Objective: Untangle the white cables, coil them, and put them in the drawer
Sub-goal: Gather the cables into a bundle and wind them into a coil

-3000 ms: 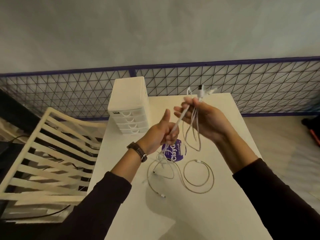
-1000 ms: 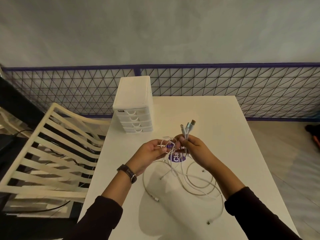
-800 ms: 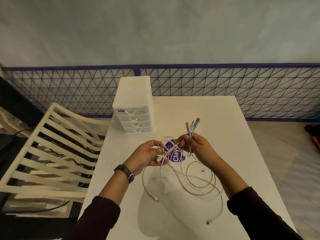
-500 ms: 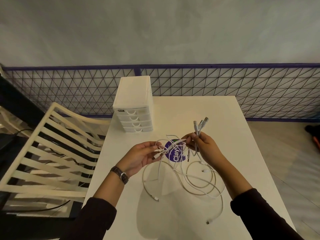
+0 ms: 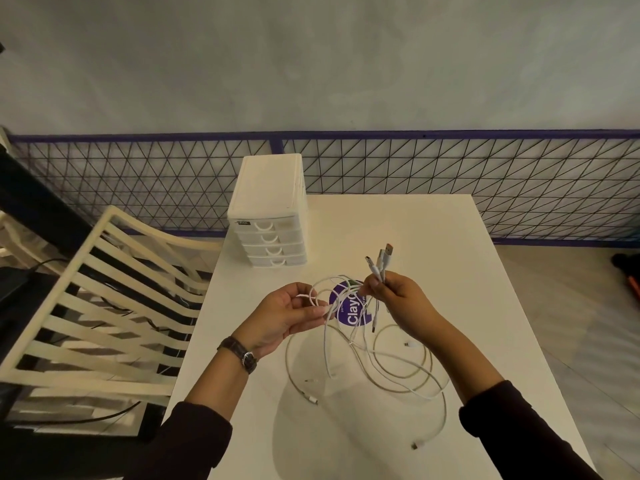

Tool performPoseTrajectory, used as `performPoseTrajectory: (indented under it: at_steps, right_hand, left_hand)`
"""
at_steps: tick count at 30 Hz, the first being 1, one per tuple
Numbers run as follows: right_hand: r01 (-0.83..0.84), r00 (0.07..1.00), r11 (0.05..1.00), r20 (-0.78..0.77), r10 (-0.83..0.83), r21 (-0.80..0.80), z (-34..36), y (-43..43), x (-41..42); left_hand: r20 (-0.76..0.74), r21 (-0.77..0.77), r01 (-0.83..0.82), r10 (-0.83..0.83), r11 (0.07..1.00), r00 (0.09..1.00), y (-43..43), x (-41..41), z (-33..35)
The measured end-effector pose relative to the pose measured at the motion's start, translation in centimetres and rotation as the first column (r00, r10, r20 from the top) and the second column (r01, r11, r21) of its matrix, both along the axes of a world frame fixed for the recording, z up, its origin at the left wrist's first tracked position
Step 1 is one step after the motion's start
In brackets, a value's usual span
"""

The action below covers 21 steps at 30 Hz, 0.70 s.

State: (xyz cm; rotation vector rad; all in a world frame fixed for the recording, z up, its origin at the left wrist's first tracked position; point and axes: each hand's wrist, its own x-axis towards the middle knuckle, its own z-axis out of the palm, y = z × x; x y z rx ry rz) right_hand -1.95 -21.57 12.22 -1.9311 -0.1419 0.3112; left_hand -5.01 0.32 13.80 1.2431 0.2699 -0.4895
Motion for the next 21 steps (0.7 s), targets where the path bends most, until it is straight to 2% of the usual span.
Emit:
performPoseTrajectory:
  at_steps: [5,9,16,21]
  right_hand:
    - [-0.065,0.997,0.997,0.044,0.066,-0.039,0.4,0.5,-0.4]
    - [-0.073,0.997,0.997,0.035,0.074,-0.035,0.4,0.7,-0.6]
    - [-0.083,0.996,0.988,0.017,0.086,-0.13,0.1,0.4,-0.4]
    - [0.012,1.0,0.992,0.008,-0.011,-0.122,-0.3,-0.2,0.4]
  left_hand:
    - [0.151,0.293,-0.126,0.084,0.948,0.985,-1.3,0.0,0.1]
    - [0.258,0.428,-0.209,0.103,0.879,0.961,-1.7,0.3,-0.3]
    - [0.213,0.263,-0.129,0.073,0.956,0.974,-0.7,0.4,1.1]
    - [0.137,-0.051,-0.296,0.3,0.954,0.944,1.8,0.2,0.5]
